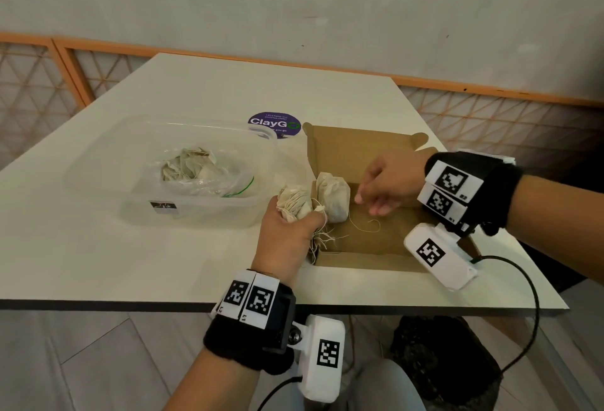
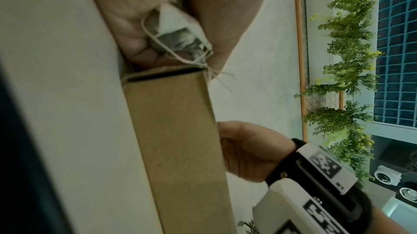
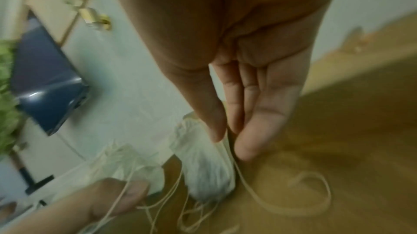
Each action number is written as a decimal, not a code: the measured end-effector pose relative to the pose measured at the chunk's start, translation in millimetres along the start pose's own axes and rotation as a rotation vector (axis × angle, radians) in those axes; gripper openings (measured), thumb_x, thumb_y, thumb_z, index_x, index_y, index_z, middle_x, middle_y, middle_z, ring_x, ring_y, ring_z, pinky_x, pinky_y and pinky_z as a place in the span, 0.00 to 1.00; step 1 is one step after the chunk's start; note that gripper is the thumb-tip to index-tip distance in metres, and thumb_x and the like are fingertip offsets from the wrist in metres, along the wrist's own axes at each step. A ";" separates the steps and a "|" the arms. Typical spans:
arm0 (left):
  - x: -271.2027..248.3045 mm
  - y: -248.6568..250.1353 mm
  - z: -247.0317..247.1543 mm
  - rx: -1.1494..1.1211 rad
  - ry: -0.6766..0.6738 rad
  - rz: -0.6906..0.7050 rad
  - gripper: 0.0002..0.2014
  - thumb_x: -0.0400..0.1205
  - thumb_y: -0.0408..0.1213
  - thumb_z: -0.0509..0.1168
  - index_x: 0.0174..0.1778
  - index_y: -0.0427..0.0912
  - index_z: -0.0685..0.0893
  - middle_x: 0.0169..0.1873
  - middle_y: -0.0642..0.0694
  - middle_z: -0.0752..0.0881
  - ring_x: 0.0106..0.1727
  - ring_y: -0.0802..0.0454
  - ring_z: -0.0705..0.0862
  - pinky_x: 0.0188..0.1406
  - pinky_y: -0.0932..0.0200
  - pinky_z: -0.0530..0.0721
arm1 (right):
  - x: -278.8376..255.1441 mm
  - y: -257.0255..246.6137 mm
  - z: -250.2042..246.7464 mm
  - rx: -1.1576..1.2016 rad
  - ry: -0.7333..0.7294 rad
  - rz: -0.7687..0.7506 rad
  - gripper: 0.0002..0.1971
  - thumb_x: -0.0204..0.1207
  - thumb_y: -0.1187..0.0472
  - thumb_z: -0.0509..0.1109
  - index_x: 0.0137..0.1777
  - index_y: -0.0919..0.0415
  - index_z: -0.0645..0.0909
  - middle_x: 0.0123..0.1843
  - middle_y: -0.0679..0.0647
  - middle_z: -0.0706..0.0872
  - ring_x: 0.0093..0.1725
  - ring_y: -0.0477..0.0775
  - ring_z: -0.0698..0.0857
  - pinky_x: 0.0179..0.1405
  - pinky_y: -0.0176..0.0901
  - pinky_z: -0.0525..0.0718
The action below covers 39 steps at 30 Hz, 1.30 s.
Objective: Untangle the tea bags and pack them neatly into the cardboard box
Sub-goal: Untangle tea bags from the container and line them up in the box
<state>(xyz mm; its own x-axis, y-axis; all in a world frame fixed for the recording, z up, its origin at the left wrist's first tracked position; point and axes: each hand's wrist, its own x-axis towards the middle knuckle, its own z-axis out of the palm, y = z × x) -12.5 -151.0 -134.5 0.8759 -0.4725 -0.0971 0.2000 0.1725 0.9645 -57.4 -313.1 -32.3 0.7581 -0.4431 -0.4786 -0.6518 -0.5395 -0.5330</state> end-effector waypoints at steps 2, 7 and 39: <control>0.8 -0.9 -0.1 -0.005 -0.003 0.002 0.19 0.62 0.33 0.73 0.49 0.45 0.81 0.42 0.43 0.87 0.43 0.46 0.86 0.47 0.46 0.86 | 3.7 4.5 10.2 0.024 -0.080 0.072 0.14 0.72 0.62 0.74 0.51 0.73 0.81 0.37 0.62 0.87 0.32 0.51 0.86 0.30 0.35 0.87; 2.0 -1.0 -1.0 -0.030 0.001 0.004 0.20 0.68 0.26 0.75 0.54 0.41 0.81 0.45 0.40 0.88 0.44 0.45 0.87 0.47 0.47 0.86 | 20.8 4.8 30.0 0.143 -0.112 0.087 0.10 0.76 0.58 0.70 0.44 0.65 0.76 0.30 0.59 0.83 0.26 0.50 0.83 0.25 0.36 0.84; 0.4 1.1 -0.1 -0.040 -0.012 -0.011 0.26 0.61 0.33 0.72 0.57 0.36 0.80 0.44 0.42 0.87 0.43 0.48 0.86 0.49 0.48 0.85 | 19.1 10.7 21.2 0.334 -0.234 -0.044 0.06 0.79 0.68 0.64 0.45 0.60 0.81 0.33 0.55 0.86 0.23 0.42 0.84 0.20 0.28 0.80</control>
<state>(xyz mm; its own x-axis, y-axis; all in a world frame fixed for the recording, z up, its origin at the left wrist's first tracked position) -12.0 -150.9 -133.5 0.8685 -0.4846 -0.1047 0.2272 0.2014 0.9528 -50.4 -312.2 -61.9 0.7849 -0.2290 -0.5758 -0.6196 -0.2746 -0.7353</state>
